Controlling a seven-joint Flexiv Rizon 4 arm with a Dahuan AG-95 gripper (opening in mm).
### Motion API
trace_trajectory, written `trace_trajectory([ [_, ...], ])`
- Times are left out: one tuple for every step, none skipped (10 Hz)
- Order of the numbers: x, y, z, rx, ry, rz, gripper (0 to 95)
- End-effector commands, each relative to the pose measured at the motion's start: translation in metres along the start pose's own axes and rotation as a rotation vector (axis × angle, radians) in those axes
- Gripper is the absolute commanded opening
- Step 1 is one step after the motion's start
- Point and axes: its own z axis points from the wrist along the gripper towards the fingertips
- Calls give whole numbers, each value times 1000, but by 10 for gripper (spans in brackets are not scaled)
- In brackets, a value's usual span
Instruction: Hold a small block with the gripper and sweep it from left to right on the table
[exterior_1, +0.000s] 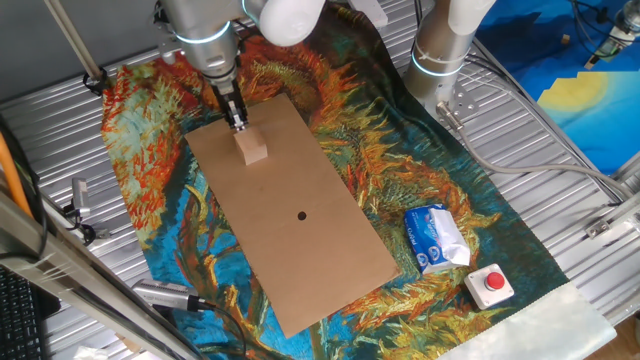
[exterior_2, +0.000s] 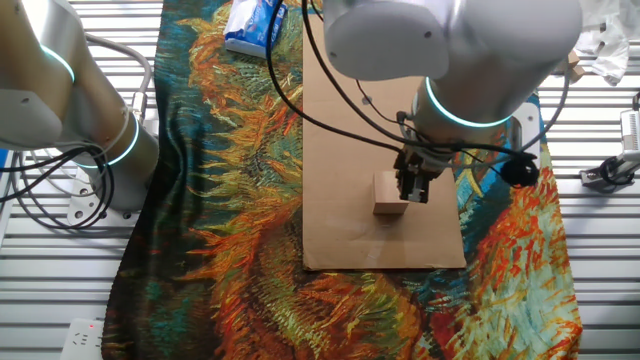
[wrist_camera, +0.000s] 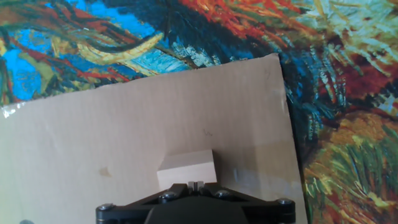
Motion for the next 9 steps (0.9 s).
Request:
trace_trajectory([
  [0, 0, 1, 0, 3, 0, 0],
  [0, 0, 1, -1, 3, 1, 0],
  [0, 0, 1, -2, -8, -8, 0],
  [0, 0, 1, -4, -31, -24, 0],
  [0, 0, 1, 9, -23, -31, 0],
  [0, 0, 1, 29, -10, -53, 0],
  [0, 0, 1, 49, 18, -69, 0],
  [0, 0, 1, 62, 38, -76, 0],
  [0, 0, 1, 90, 81, -80, 0],
])
